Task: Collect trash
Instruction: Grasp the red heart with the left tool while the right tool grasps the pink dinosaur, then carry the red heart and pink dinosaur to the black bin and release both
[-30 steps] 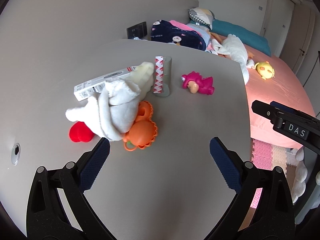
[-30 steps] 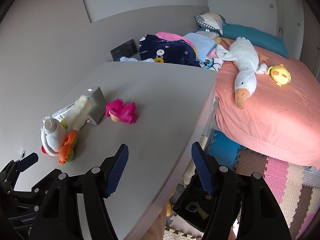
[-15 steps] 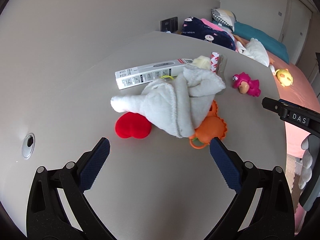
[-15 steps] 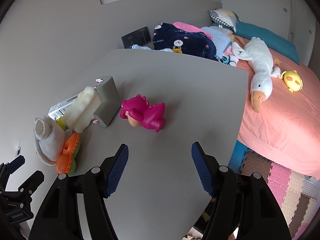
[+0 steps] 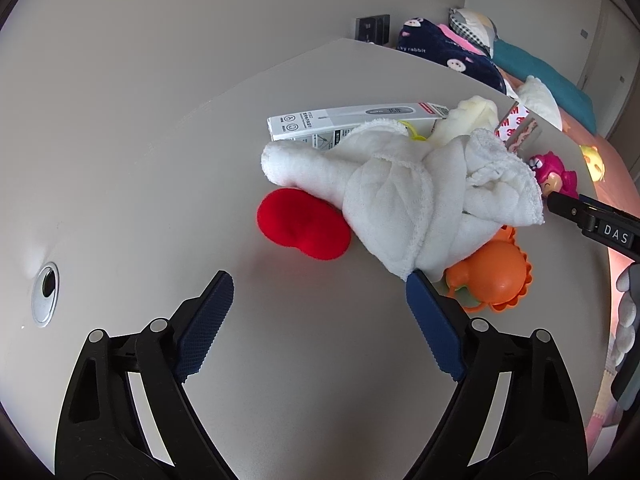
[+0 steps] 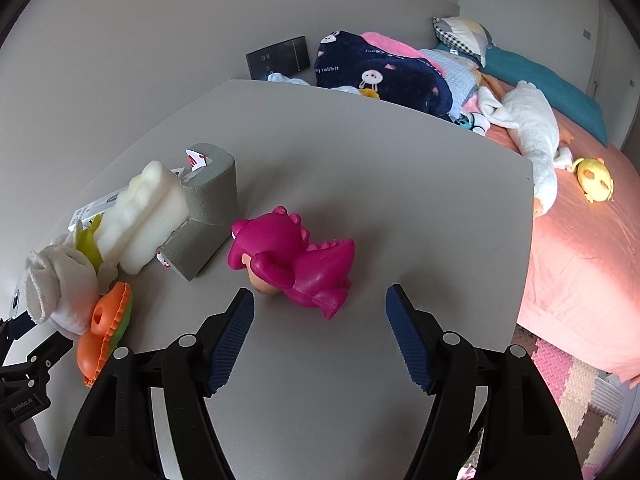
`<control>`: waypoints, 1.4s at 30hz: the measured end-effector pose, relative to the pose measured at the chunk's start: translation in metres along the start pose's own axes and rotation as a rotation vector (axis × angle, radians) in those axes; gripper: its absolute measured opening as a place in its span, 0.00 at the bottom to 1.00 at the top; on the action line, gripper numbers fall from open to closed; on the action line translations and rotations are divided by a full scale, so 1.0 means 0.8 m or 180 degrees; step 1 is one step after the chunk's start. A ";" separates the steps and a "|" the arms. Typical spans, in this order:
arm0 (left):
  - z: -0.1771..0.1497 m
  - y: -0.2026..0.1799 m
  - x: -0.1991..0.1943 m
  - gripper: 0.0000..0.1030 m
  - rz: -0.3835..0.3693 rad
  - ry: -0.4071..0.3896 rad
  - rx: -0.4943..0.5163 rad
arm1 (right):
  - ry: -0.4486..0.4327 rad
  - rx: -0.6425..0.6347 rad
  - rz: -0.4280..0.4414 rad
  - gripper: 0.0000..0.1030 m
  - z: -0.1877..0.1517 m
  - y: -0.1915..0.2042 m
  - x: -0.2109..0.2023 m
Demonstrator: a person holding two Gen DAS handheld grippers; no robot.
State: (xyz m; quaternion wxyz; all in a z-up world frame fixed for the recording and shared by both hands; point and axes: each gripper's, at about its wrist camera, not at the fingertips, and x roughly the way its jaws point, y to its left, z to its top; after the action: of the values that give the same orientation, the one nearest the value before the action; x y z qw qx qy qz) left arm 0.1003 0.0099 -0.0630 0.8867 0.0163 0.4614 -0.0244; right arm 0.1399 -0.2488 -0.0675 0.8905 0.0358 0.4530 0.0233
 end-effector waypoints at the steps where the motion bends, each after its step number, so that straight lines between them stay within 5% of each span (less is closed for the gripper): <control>1: 0.001 0.002 0.000 0.83 -0.0007 -0.0006 0.0017 | 0.0001 -0.0013 -0.0003 0.68 0.001 0.000 0.002; 4: 0.004 0.006 -0.004 0.83 -0.0151 0.0031 0.0164 | -0.0016 -0.0038 0.0029 0.68 0.004 0.000 0.003; 17: 0.024 0.004 0.007 0.82 -0.0115 -0.0076 0.0297 | -0.0171 -0.0186 -0.0040 0.67 0.019 0.008 0.008; 25: 0.029 0.020 0.029 0.47 -0.0186 0.0001 0.0252 | -0.0108 -0.0307 0.0014 0.50 0.021 0.019 0.014; 42: 0.012 0.019 0.009 0.46 -0.0089 -0.0024 0.0178 | -0.0116 -0.0278 0.0097 0.50 0.005 0.016 -0.021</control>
State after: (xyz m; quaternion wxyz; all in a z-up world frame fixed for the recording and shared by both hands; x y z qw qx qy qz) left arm 0.1129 0.0243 -0.0635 0.8872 0.0346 0.4575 -0.0497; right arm 0.1330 -0.2370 -0.0507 0.8989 0.0042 0.4346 0.0559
